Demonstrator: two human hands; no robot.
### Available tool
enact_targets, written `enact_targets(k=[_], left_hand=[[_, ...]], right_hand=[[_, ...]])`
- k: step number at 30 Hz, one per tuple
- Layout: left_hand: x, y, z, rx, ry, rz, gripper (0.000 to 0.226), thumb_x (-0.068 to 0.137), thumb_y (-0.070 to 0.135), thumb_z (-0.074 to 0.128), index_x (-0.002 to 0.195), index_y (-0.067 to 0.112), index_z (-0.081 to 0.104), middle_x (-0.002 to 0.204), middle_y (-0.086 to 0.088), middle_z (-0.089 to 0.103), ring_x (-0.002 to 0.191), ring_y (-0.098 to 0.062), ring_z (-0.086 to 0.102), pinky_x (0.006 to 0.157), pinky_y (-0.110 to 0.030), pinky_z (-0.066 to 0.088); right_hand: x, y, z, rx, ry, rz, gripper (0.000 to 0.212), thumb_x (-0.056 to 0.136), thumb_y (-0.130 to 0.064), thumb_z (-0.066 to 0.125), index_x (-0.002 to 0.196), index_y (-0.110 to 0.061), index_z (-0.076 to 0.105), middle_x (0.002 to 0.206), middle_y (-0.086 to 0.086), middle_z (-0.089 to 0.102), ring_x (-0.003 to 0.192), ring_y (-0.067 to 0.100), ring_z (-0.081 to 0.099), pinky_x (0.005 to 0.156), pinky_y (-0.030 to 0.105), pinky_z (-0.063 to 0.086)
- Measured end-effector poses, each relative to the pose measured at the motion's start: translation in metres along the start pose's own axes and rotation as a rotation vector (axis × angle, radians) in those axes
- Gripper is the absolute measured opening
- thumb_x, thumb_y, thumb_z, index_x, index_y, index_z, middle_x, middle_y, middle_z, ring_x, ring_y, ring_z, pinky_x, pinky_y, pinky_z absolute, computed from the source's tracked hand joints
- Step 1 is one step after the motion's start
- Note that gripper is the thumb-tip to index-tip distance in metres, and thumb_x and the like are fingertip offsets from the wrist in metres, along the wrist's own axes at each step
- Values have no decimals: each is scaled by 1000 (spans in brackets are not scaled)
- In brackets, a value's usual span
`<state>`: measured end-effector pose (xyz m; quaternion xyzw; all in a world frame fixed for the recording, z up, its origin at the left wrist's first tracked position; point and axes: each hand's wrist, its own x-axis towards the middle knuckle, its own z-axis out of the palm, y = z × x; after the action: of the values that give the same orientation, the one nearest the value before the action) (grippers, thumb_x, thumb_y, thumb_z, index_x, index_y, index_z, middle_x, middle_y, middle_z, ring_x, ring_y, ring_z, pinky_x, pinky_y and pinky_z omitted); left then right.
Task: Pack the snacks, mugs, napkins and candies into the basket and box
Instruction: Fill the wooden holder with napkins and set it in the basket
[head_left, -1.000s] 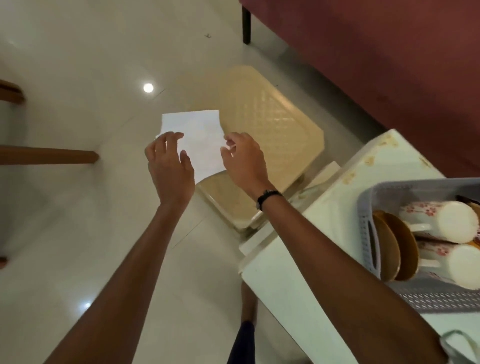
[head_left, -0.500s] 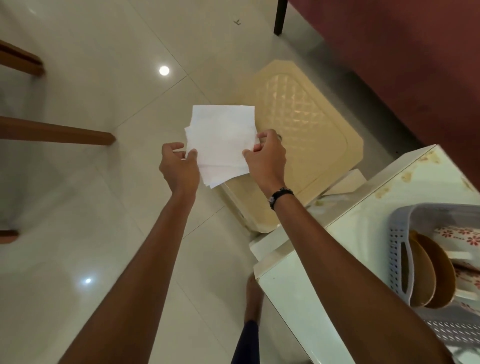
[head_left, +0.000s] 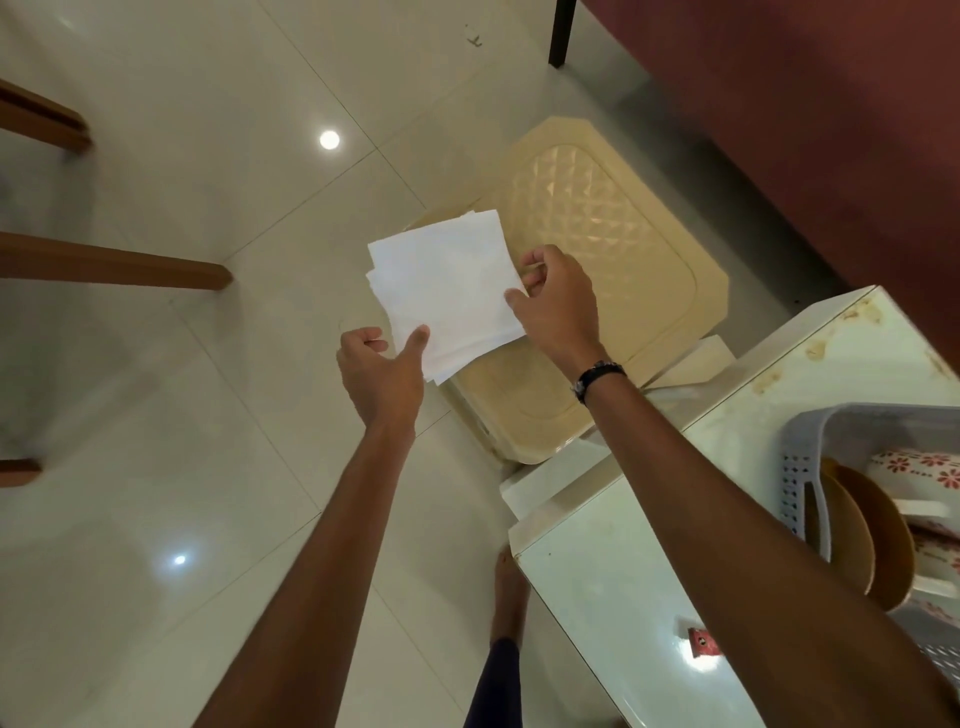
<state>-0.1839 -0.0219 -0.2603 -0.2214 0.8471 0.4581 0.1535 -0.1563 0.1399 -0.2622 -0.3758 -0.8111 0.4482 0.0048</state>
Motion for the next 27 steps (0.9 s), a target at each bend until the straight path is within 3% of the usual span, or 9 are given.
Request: enact_targets(k=[3,5,8,13,15,18,20,22,27], left_hand=[[12,11,2,-91,-20,-47,57,78,37,72,120,12,43,121,-5,50,103,-20,52,89,-34,49],[20,21,4,-189,-87,-167,59,81,36,69,125,13,38,115,-2,51,98,-19,52,90,-36,50],[27,26,7,-269,-193,-275,47,84,30,67,120,11,42,107,0,52,93,-18,52,79,-31,51],[36,22,8,-302,-241,-225,25,81,18,69,101,7,58,103,-5,65,95,-24,63,71,-28,52],[32,24,6,-324,-278,-154,12,83,16,65,91,12,57,94,-2,65,89,-21,61,71,-27,51],[19,31,-3,-417,-410,-58,17,84,14,56,101,16,58,95,-1,65,86,-18,62,70,-27,52],[8,35,-10,-472,-554,-16,27,83,14,51,109,14,58,97,-2,66,84,-17,64,66,-25,53],[-8,38,-14,-503,-677,-19,28,83,14,48,108,14,60,95,-1,67,85,-16,65,67,-26,54],[-51,49,-6,-530,-847,-91,30,74,15,50,101,14,61,90,0,69,83,-18,65,67,-28,55]], right_hand=[[14,-3,3,-16,11,-59,43,79,-18,69,119,-16,53,114,3,52,105,20,52,84,31,51],[24,-9,5,45,-33,-68,52,80,-20,70,127,-14,49,120,4,52,109,19,51,91,30,49],[35,-15,10,144,-97,-56,59,79,-21,74,130,-13,47,116,3,58,106,17,54,91,25,47],[39,-13,15,125,-102,-79,30,76,-24,75,101,-9,64,96,3,66,92,20,60,85,40,53],[32,-10,14,127,-102,-111,22,78,-23,73,91,-7,65,91,2,62,84,18,57,81,36,53],[12,-6,4,267,-146,-82,18,84,-23,68,93,-10,59,104,2,59,89,16,58,77,25,49],[-5,0,-8,409,-177,-51,21,87,-24,65,102,-12,56,113,3,62,98,21,61,80,33,54],[-23,5,-22,486,-141,-72,29,88,-25,64,112,-17,51,116,-1,61,104,20,61,83,36,55],[-60,15,-62,418,164,-234,27,88,-27,65,110,-30,50,105,-30,53,97,-12,54,84,13,50]])
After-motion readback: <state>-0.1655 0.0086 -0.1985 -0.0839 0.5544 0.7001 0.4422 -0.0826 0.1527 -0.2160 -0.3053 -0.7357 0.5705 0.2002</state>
